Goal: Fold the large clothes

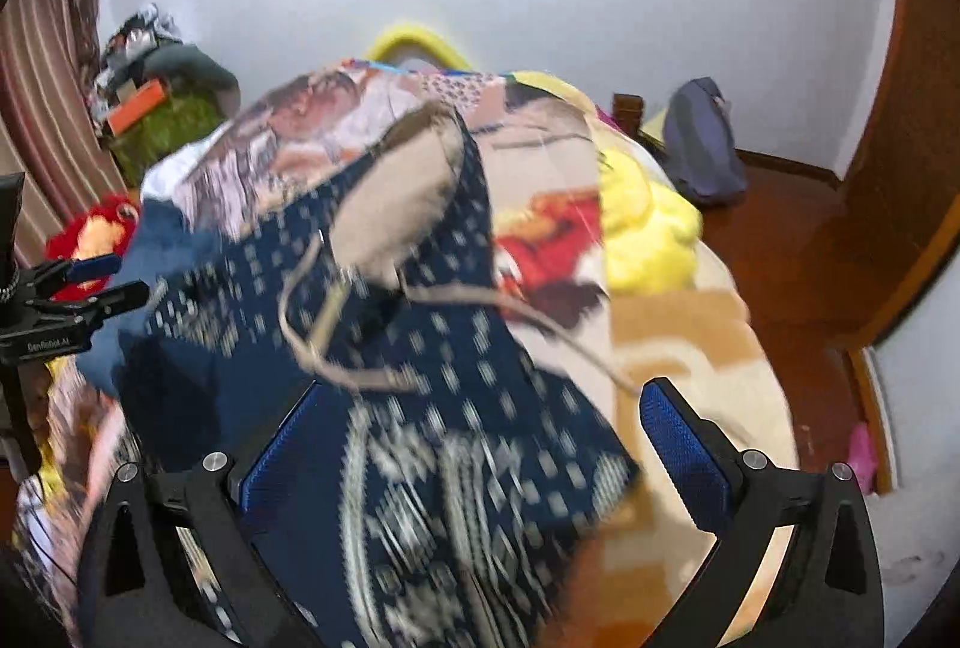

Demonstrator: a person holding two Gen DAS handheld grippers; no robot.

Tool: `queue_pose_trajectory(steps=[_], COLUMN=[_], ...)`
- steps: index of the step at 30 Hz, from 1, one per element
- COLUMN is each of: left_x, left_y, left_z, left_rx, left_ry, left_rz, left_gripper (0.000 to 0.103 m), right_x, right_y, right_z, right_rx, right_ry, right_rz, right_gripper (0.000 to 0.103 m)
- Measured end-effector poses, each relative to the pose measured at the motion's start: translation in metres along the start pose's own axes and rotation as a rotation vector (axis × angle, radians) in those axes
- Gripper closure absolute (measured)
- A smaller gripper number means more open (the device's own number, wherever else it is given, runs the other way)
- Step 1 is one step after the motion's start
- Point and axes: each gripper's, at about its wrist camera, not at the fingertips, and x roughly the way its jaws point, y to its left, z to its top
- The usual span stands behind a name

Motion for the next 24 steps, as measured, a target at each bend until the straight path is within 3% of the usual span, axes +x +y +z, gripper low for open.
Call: queue_pose_trajectory(steps=[10, 14, 17, 20, 23, 24], left_x=[0.092, 0.147, 0.181, 0.208, 0.21, 0.209], left_y=[-0.001, -0.002, 0.0, 0.001, -0.005, -0.007], left_z=[0.067, 0.081, 0.085, 0.083, 0.084, 0.085], left_rx=[-0.036, -0.084, -0.142, -0.186, -0.16, -0.152], left_ry=[0.066, 0.139, 0.193, 0.232, 0.179, 0.163], left_rz=[-0.044, -0.076, -0.103, -0.094, -0.056, -0.055], left_gripper=[0.015, 0.015, 0.015, 0.015, 0.02, 0.031], right_x=[0.106, 0.162, 0.205, 0.241, 0.253, 0.253], right_y=[0.0, -0.005, -0.008, -0.01, -0.008, -0.006], right_z=[0.072, 0.088, 0.092, 0.091, 0.094, 0.095], right_rx=[0.149, 0.203, 0.223, 0.23, 0.209, 0.202], right_ry=[0.068, 0.131, 0.195, 0.264, 0.24, 0.23], right_rz=[0.085, 0.103, 0.08, 0.063, 0.061, 0.08], right_gripper=[0.0, 0.001, 0.007, 0.028, 0.044, 0.064])
